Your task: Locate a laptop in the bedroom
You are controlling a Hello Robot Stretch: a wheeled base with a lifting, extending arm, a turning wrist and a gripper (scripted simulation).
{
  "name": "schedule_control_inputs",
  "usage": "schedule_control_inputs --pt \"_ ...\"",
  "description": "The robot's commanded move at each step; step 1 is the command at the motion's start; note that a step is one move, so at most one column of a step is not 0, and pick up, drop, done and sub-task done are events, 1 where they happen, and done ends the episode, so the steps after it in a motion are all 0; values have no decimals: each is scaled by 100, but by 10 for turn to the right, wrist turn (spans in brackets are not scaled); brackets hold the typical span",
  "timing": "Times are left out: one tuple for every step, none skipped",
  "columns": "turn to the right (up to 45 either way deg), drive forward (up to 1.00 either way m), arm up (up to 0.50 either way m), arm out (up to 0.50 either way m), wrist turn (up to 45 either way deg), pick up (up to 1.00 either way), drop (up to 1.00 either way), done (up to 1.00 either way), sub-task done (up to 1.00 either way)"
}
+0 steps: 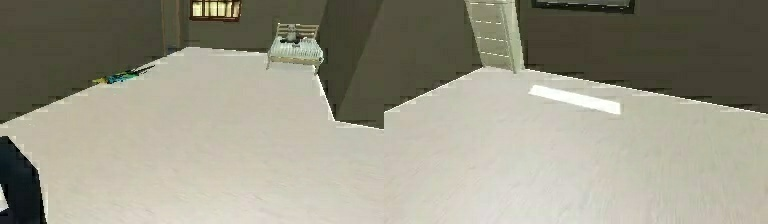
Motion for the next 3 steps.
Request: schedule_control_inputs --pt "0 5 0 0 0 0 0 0 0" --pt "180 0 0 0 0 0 0 0 0" --pt "0 20 0 0 0 0 0 0 0"
